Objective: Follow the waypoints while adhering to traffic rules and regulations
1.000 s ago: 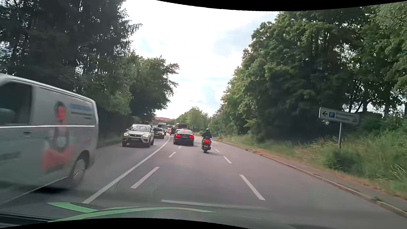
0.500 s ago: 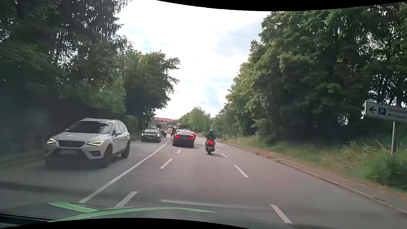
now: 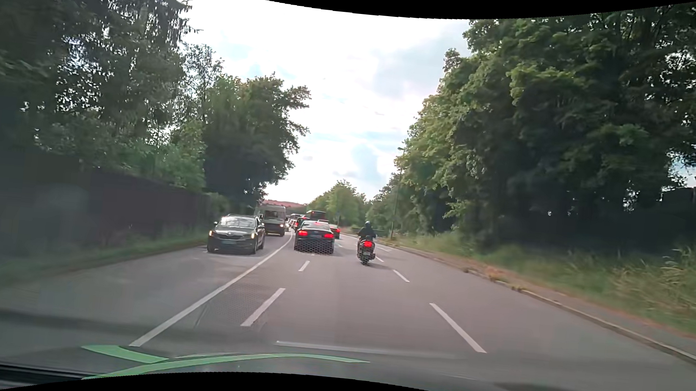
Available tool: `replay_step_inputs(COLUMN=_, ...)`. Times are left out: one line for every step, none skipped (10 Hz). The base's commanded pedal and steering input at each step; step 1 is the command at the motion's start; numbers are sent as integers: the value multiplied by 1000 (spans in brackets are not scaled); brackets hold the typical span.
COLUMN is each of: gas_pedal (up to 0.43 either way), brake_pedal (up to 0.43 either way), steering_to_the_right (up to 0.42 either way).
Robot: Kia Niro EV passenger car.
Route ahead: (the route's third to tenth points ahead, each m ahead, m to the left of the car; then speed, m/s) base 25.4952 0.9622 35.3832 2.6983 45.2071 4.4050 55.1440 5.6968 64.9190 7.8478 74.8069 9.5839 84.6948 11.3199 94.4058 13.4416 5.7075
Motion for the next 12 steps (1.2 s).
replay_step_inputs(gas_pedal=0, brake_pedal=98, steering_to_the_right=-20)
replay_step_inputs(gas_pedal=0, brake_pedal=98, steering_to_the_right=-20)
replay_step_inputs(gas_pedal=0, brake_pedal=98, steering_to_the_right=-20)
replay_step_inputs(gas_pedal=0, brake_pedal=98, steering_to_the_right=-20)
replay_step_inputs(gas_pedal=0, brake_pedal=104, steering_to_the_right=-20)
replay_step_inputs(gas_pedal=0, brake_pedal=98, steering_to_the_right=-21)
replay_step_inputs(gas_pedal=0, brake_pedal=98, steering_to_the_right=-24)
replay_step_inputs(gas_pedal=0, brake_pedal=98, steering_to_the_right=-25)
replay_step_inputs(gas_pedal=0, brake_pedal=98, steering_to_the_right=-25)
replay_step_inputs(gas_pedal=0, brake_pedal=98, steering_to_the_right=-25)
replay_step_inputs(gas_pedal=0, brake_pedal=98, steering_to_the_right=-25)
replay_step_inputs(gas_pedal=0, brake_pedal=98, steering_to_the_right=-25)
